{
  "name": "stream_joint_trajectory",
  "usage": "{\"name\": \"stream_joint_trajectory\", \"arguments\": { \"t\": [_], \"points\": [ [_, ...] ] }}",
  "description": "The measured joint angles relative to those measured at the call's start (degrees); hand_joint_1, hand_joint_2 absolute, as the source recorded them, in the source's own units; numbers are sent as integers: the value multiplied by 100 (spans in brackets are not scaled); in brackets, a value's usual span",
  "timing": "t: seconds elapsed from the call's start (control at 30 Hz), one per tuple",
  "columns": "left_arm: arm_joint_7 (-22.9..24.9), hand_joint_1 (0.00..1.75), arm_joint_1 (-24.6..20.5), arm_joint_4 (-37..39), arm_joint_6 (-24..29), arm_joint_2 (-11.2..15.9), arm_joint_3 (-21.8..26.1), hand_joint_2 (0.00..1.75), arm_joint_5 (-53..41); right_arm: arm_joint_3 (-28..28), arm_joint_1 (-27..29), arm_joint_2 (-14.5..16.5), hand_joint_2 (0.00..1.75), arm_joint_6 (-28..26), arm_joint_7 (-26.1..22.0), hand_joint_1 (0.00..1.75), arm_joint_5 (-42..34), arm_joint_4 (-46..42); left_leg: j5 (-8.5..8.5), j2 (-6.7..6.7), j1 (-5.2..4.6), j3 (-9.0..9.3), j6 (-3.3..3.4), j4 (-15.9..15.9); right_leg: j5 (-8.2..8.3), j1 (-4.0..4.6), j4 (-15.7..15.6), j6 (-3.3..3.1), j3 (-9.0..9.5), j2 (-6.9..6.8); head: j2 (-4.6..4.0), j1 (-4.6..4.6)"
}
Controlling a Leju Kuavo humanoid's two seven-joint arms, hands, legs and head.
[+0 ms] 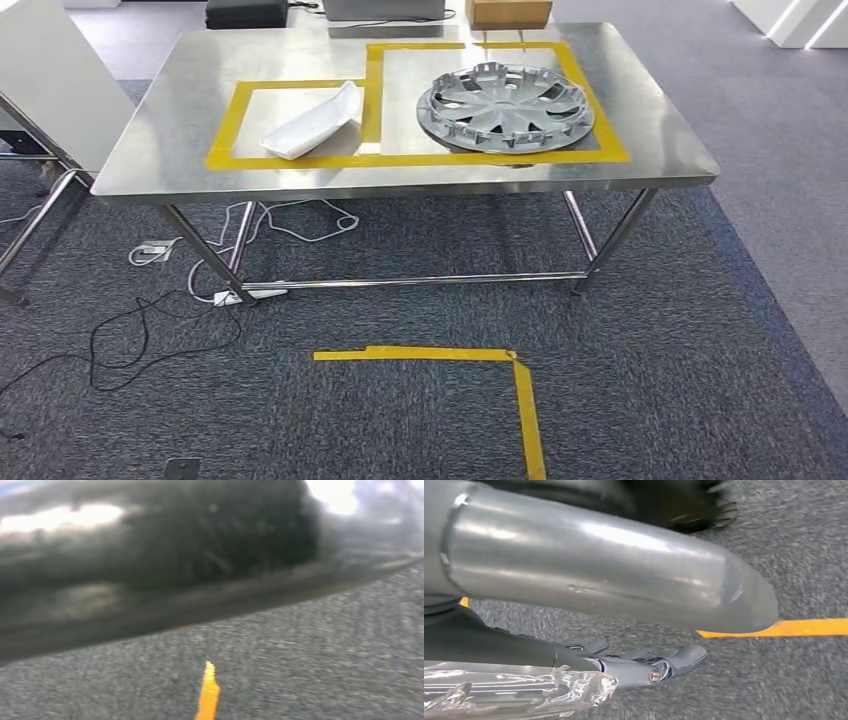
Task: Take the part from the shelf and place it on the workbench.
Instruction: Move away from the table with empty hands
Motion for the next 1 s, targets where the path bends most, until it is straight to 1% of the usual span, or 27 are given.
{"name": "stream_joint_trajectory", "arguments": {
  "t": [0.03,0.07,0.13,0.17,0.2,0.23,0.27,0.3,0.33,0.37,0.4,0.43,0.47,0.53,0.57,0.6,0.63,0.67,0.7,0.73,0.8,0.83,0.87,0.9,0.93,0.97,1.0],
  "points": [
    [46,0,-6,21,-3,-8,-4,0,-29,0,-15,1,0,4,-12,0,-1,-4,65,5,-3,-27,-15,-1,-44,32,-333,-29,216,-3,0,-1],
    [88,0,-10,40,-7,-14,-9,0,-58,-1,-23,4,0,7,-26,0,-2,-7,127,12,-2,-48,-38,-7,-82,56,-520,-40,318,-7,1,1],
    [152,0,-11,75,-8,-13,-18,0,-98,-4,-13,18,0,13,-45,0,-6,-7,227,13,14,-86,-91,-22,11,56,-564,-82,230,-16,1,17],
    [170,0,-7,91,-4,-14,-24,0,-109,-9,-6,26,0,16,-51,0,-9,-9,147,2,21,-123,-130,15,80,43,-568,-122,165,-27,1,22],
    [188,0,3,103,0,-14,-31,0,-119,-14,2,33,0,21,-57,0,-12,-10,-61,-12,32,-175,-172,145,166,23,-575,-163,82,-38,0,10],
    [200,0,10,113,4,-13,-38,0,-134,-20,5,39,0,30,-65,0,-14,-13,-380,-23,56,-239,-215,389,250,7,-576,-189,-15,-47,0,-6],
    [210,0,15,120,5,-20,-45,0,-149,-25,8,40,0,36,-71,0,-16,-14,-737,-27,83,-300,-261,736,333,4,-570,-200,-116,-47,0,-29],
    [217,0,16,122,6,-21,-50,0,-161,-29,11,42,0,41,-77,0,-16,-14,-1004,-27,113,-344,-297,1120,414,-1,-558,-196,-211,-51,0,-44],
    [219,0,13,124,6,-21,-52,0,-173,-33,11,44,0,45,-81,0,-16,-14,-1108,-27,137,-344,-329,1442,494,-6,-535,-181,-319,-56,0,-44],
    [219,0,10,124,6,-21,-54,0,-188,-38,10,46,0,45,-85,0,-16,-14,-1052,-27,157,-285,-354,1628,569,-16,-498,-160,-435,-60,0,-44],
    [219,0,8,125,7,-21,-57,0,-211,-42,10,46,0,45,-87,0,-16,-14,-888,-27,174,-142,-375,1629,636,-31,-448,-134,-560,-62,0,-44],
    [218,0,7,125,9,-22,-63,0,-241,-46,10,47,0,45,-90,0,-15,-14,-716,-28,191,87,-393,1449,696,-45,-390,-105,-692,-61,0,-45],
    [216,0,2,125,11,-25,-74,0,-276,-49,9,48,0,45,-94,0,-14,-15,-657,-33,206,405,-404,1090,746,-55,-326,-74,-806,-58,0,-46],
    [207,0,-16,126,17,-38,-103,0,-333,-53,5,55,0,48,-107,0,-8,-16,-813,-52,202,985,-363,277,844,-59,-221,-6,-961,-54,0,-43],
    [203,0,-25,129,19,-47,-119,0,-359,-55,4,59,0,49,-115,0,-5,-16,-915,-59,188,1135,-320,24,900,-61,-200,29,-998,-54,0,-44],
    [200,0,-30,133,20,-55,-136,0,-381,-57,7,62,0,50,-123,0,-3,-16,-940,-60,168,1164,-264,-75,961,-67,-201,65,-1015,-56,0,-40],
    [200,0,-31,142,21,-63,-156,0,-401,-62,12,62,0,51,-132,0,-2,-16,-894,-45,165,1108,-206,-66,1000,-80,-211,102,-1030,-53,0,-47],
    [203,0,-31,149,25,-68,-172,0,-419,-69,20,62,0,52,-138,0,-1,-16,-832,-29,163,1045,-149,-66,944,-93,-183,135,-1064,-45,0,-51],
    [207,0,-31,155,28,-74,-186,0,-436,-74,27,62,0,54,-144,0,-1,-16,-756,-14,165,965,-91,-70,766,-103,-68,165,-1128,-34,0,-43],
    [211,0,-31,160,32,-81,-195,0,-450,-79,31,62,0,55,-150,0,-1,-16,-672,1,167,868,-44,-75,481,-110,164,187,-1217,-23,0,-37],
    [214,0,-31,162,34,-95,-205,0,-471,-82,31,62,0,57,-155,0,-1,-16,-510,9,146,670,0,-70,-121,-111,879,212,-1386,-13,0,-10],
    [214,0,-31,163,34,-101,-209,0,-475,-83,28,62,0,58,-157,0,0,-16,-427,12,133,566,4,-65,-254,-111,1221,217,-1417,-12,0,-6],
    [214,0,-31,163,34,-103,-211,0,-476,-84,25,62,0,58,-158,0,1,-16,-343,16,119,460,4,-61,-229,-111,1435,213,-1379,-12,0,-3],
    [214,0,-31,164,35,-104,-214,0,-478,-85,23,62,0,58,-159,0,1,-16,-258,20,103,353,1,-57,-90,-111,1482,199,-1255,-12,0,-3],
    [214,0,-31,164,35,-105,-217,0,-479,-85,22,62,0,58,-160,0,3,-16,-177,21,87,253,-5,-55,87,-108,1325,172,-1031,-12,0,-3],
    [214,0,-35,164,34,-107,-222,0,-479,-85,16,62,0,58,-161,0,7,-17,-99,21,74,174,-14,-50,196,-101,974,134,-700,-11,0,-4],
    [214,0,-37,164,29,-111,-227,0,-480,-85,5,62,0,60,-162,0,15,-19,-31,19,58,111,-29,-45,187,-86,479,95,-292,-12,0,-2]
  ]
}}
